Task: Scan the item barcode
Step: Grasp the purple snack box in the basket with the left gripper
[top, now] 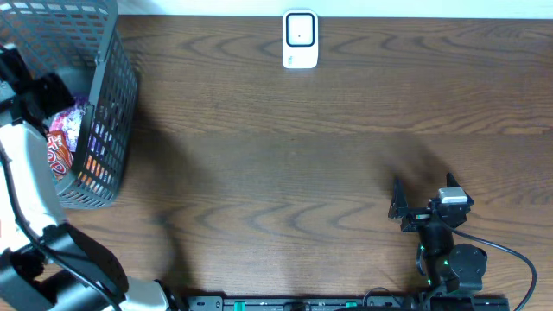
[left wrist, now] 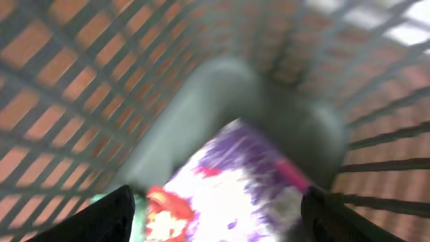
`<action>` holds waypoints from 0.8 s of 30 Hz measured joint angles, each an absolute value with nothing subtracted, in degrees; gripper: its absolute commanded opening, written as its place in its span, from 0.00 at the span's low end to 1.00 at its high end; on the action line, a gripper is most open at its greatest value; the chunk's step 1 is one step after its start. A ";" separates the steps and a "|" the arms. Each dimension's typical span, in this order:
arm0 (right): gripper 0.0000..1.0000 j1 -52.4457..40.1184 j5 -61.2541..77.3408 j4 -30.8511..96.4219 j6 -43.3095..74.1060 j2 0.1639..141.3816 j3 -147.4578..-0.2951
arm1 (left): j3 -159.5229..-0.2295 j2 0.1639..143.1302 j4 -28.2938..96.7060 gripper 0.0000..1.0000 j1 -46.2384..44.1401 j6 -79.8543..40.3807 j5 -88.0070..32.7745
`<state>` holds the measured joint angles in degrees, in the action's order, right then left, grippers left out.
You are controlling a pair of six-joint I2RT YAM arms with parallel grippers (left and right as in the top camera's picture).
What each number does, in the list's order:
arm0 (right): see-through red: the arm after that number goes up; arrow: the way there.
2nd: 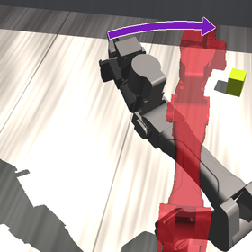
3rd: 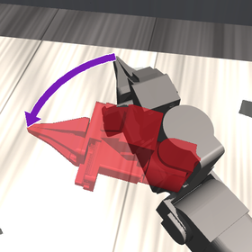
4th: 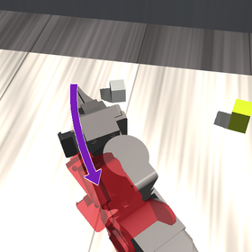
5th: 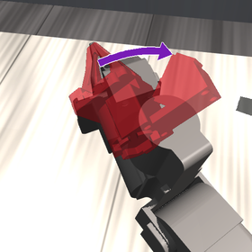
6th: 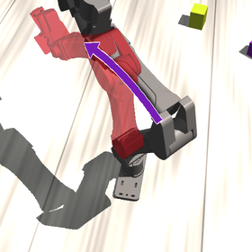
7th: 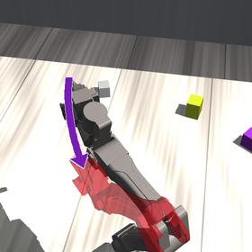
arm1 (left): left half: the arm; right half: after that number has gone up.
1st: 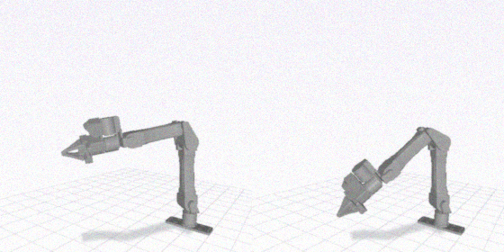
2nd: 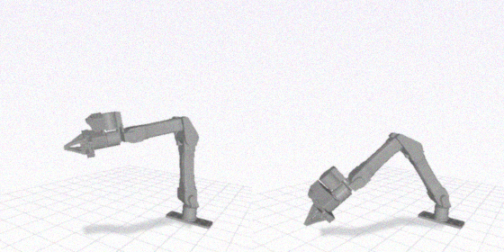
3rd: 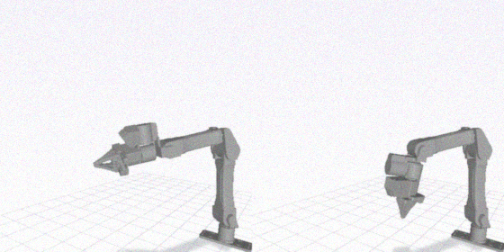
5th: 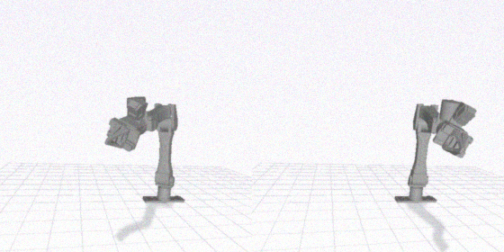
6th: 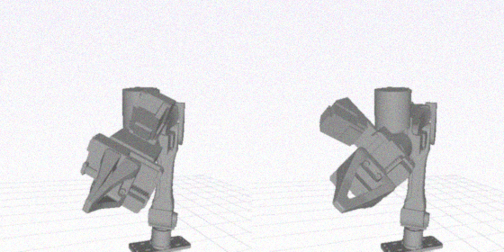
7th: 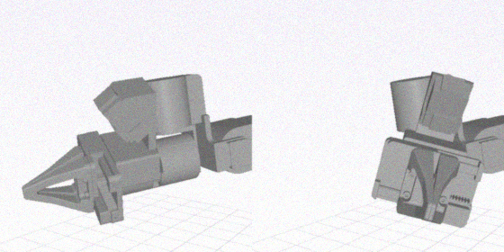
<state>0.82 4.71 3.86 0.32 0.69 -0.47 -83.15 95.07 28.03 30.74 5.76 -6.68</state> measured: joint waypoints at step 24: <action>0.99 0.82 4.71 3.86 0.30 0.69 -0.47 | -82.19 112.68 34.37 0.82 27.20 20.53 -5.32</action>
<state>0.82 4.71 3.86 0.30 0.69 -0.47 -82.19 112.68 34.37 27.20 20.53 -5.32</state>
